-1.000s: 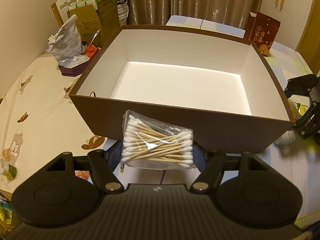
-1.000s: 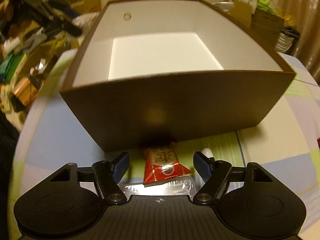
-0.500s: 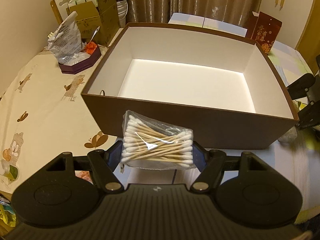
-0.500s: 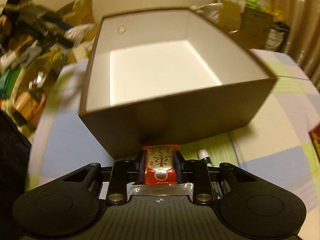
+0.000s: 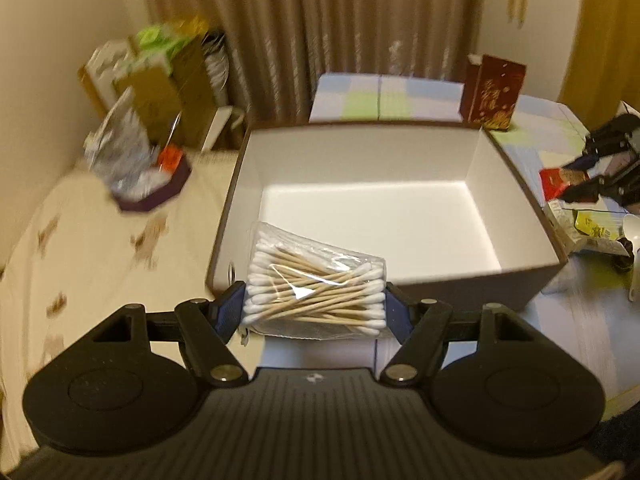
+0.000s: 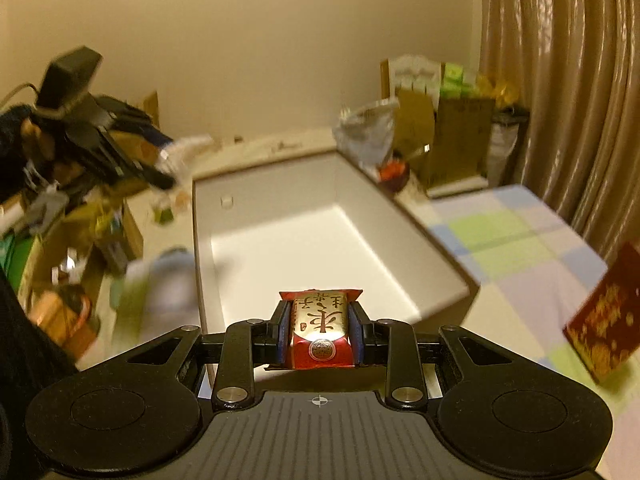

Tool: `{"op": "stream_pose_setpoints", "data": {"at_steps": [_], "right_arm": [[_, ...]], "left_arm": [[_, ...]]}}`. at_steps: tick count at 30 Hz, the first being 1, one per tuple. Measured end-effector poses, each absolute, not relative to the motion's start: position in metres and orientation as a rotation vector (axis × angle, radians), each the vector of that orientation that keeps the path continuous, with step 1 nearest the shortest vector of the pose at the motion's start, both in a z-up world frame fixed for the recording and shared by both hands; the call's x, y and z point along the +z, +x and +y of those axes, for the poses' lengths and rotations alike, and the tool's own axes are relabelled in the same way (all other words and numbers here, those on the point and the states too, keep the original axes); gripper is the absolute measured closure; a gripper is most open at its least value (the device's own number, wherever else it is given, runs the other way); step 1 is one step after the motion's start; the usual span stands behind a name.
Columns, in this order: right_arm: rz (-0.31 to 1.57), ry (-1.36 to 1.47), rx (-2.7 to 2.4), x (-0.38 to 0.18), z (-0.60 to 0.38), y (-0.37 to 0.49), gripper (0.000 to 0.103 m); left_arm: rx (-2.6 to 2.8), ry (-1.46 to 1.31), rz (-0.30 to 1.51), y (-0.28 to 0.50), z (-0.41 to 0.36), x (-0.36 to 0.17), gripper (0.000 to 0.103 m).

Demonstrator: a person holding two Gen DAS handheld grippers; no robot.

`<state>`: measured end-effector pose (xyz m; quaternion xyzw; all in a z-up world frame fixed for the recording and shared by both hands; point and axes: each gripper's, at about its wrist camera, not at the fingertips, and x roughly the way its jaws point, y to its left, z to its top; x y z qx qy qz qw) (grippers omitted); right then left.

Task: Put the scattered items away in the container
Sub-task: 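Carry both items over the brown box and open both grippers to drop them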

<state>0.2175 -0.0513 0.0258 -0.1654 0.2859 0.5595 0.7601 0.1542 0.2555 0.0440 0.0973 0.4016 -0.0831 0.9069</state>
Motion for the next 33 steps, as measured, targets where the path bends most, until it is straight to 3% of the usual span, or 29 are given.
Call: {"op": "stream_pose_setpoints", "data": {"at_steps": [12,33], "right_arm": [[0.61,-0.376,1.227,0.024,0.0,0.239,0.071],[0.805,-0.51,1.108,-0.043,0.063,0.303,0.07]], "left_arm": [[-0.396,0.378,0.724,0.222,0.227,0.047,0.035],[-0.516,0.429,0.885,0.336,0.212,-0.034,0.035]]}}
